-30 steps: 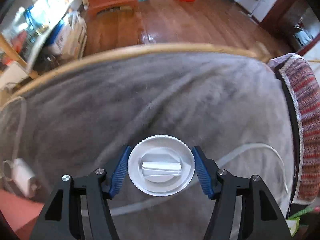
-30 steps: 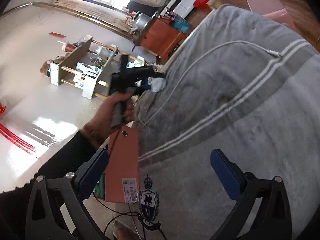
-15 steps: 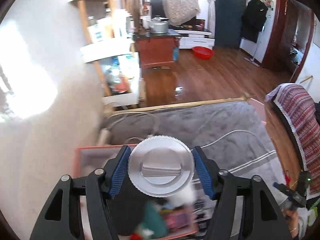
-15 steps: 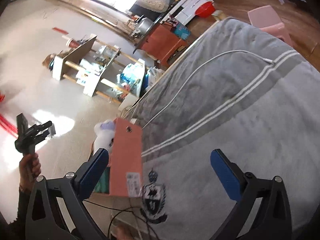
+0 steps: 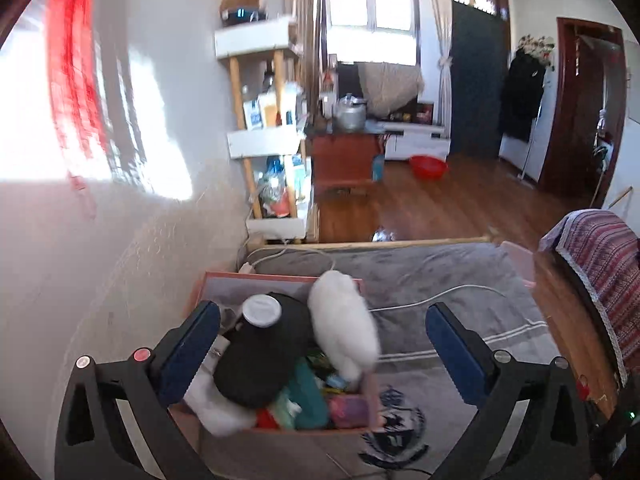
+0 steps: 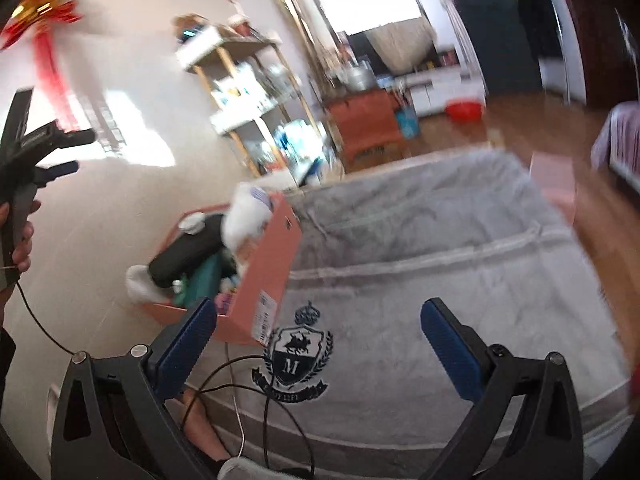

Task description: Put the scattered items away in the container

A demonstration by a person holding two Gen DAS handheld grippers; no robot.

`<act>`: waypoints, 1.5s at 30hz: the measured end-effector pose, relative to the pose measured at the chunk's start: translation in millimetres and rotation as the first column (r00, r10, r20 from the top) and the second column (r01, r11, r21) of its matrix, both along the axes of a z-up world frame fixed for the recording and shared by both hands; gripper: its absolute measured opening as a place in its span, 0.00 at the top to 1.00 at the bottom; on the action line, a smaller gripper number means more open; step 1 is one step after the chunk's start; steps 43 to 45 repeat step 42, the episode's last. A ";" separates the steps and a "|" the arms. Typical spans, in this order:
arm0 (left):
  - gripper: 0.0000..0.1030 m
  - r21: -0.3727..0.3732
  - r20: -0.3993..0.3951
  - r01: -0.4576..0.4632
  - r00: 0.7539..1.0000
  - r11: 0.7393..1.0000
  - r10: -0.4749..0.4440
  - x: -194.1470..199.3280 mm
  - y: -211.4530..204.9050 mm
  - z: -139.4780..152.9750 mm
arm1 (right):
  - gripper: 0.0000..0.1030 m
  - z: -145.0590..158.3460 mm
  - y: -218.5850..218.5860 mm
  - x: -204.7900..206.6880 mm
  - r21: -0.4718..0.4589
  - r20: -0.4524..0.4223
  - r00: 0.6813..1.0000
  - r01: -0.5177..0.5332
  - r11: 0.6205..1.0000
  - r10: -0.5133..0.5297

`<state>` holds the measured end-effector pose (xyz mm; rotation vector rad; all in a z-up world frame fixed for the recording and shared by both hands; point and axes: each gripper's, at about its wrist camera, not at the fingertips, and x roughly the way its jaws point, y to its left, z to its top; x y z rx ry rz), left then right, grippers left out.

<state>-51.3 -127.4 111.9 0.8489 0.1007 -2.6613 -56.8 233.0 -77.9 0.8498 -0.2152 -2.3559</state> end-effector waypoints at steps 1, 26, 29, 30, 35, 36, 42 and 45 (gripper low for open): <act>0.00 -0.012 -0.009 -0.003 1.000 1.000 0.003 6.4 10.4 0.7 | 0.00 9.8 0.5 16.5 0.016 -0.046 0.999 0.001 1.000 0.000; 0.00 -0.084 -0.355 0.024 0.933 0.996 -0.052 119.0 189.1 26.6 | 0.00 124.6 36.6 123.1 -0.040 -0.365 0.912 0.185 0.982 -0.187; 0.00 -0.063 -0.320 0.046 0.945 0.997 -0.063 117.9 192.2 22.5 | 0.00 124.9 34.9 126.3 -0.024 -0.370 0.912 0.183 0.983 -0.179; 0.00 -0.056 -0.313 0.045 0.948 0.997 -0.060 118.0 192.5 20.8 | 0.01 124.9 34.9 126.6 -0.020 -0.368 0.913 0.180 0.983 -0.175; 0.00 -0.035 -0.301 0.024 0.953 0.999 -0.033 118.8 189.1 13.8 | 0.00 122.7 35.7 127.6 -0.025 -0.362 0.915 0.183 0.983 -0.179; 0.00 -0.038 -0.296 0.010 0.955 0.999 -0.021 118.5 188.9 12.4 | 0.01 122.2 36.1 127.8 -0.026 -0.361 0.915 0.184 0.982 -0.181; 0.00 -0.047 -0.272 -0.011 0.962 0.999 -0.002 115.4 190.0 3.4 | 0.01 120.6 40.8 125.5 -0.040 -0.345 0.918 0.192 0.981 -0.194; 0.00 -0.047 -0.272 -0.011 0.962 0.999 -0.002 115.4 190.0 3.4 | 0.01 120.6 40.8 125.5 -0.040 -0.345 0.918 0.192 0.981 -0.194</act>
